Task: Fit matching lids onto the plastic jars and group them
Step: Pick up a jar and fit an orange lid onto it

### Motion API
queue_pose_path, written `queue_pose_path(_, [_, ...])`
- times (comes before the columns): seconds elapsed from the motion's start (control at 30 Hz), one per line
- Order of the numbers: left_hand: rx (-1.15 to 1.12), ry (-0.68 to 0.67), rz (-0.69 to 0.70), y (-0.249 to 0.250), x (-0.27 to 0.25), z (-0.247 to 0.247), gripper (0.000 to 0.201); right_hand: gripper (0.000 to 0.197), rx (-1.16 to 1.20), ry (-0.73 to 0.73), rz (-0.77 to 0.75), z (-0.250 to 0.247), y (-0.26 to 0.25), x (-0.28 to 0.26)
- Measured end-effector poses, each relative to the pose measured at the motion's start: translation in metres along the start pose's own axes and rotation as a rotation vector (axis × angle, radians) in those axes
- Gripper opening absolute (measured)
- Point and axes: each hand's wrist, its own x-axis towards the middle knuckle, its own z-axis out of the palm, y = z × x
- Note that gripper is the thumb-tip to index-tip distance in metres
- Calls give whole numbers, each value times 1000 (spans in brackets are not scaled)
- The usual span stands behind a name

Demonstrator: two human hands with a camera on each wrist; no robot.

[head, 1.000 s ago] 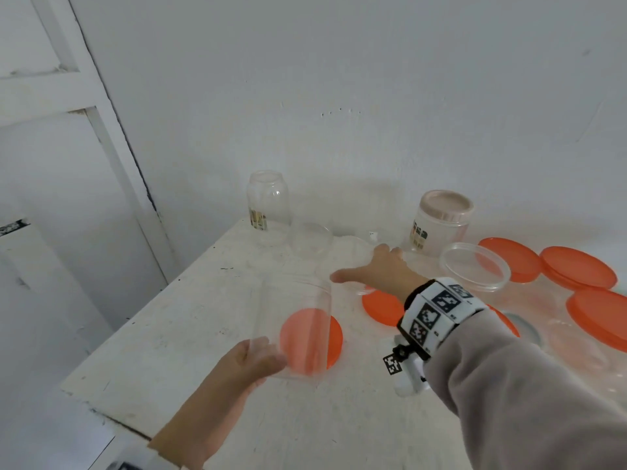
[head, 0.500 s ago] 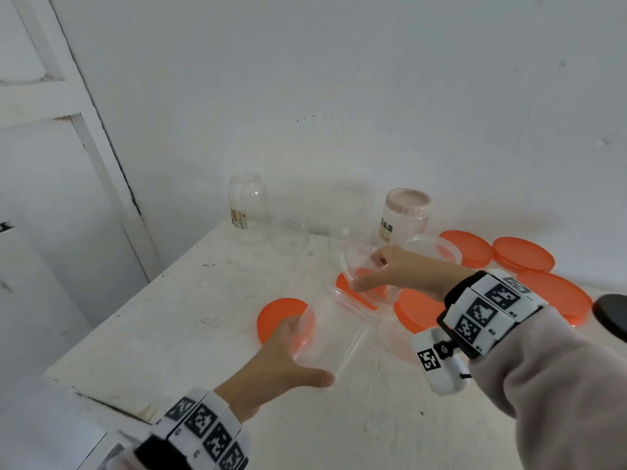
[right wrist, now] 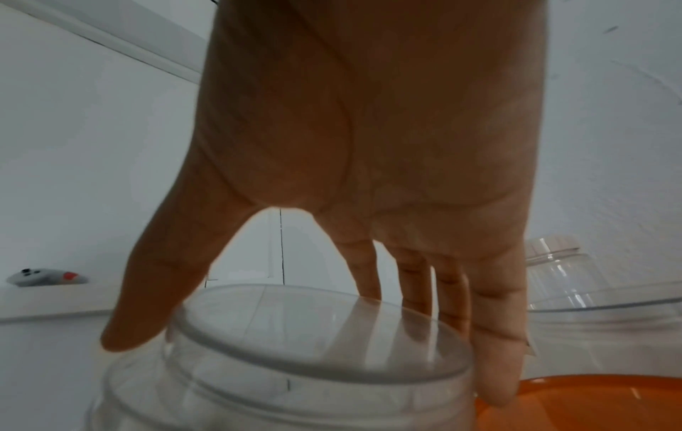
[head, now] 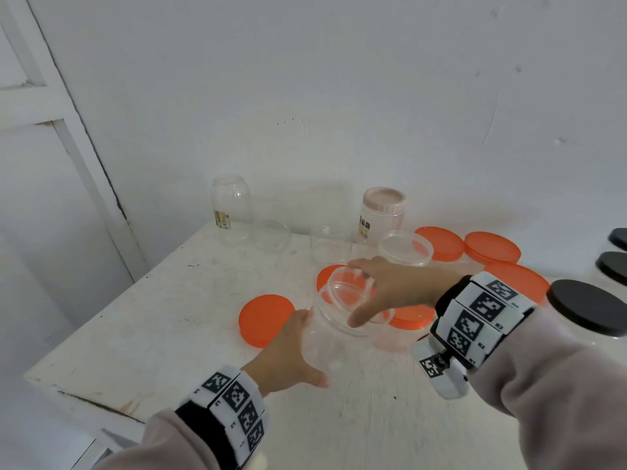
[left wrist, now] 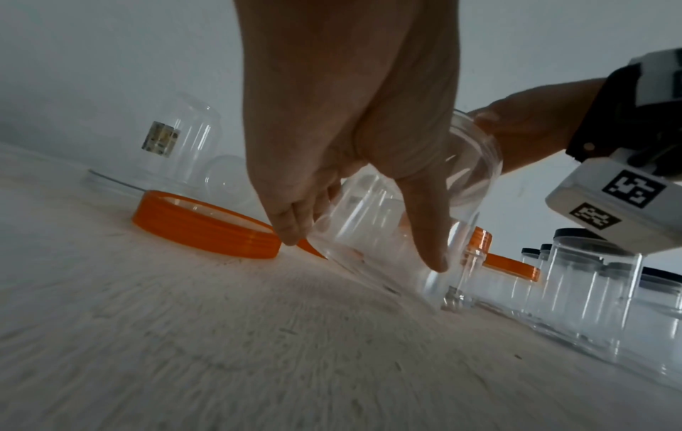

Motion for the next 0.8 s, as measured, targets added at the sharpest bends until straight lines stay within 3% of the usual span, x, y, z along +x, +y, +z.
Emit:
queue_pose_path(0.13, [22, -23, 14, -3, 2, 3, 105, 107, -102, -16, -23, 6, -6, -3])
queue_pose_path(0.27, [-103, -17, 97, 2, 1, 5, 105, 109, -175, -25, -41, 11, -16, -3])
queue_pose_path(0.43, [-276, 8, 284, 12, -2, 5, 76, 100, -278, -37, -76, 17, -33, -1])
queue_pose_path(0.6, [-297, 49, 212, -1, 5, 8, 91, 103, -375, -62, -76, 20, -43, 3])
queue_pose_path(0.8, [-301, 34, 237, -5, 6, 9, 91, 111, -411, -102, -59, 19, -47, 6])
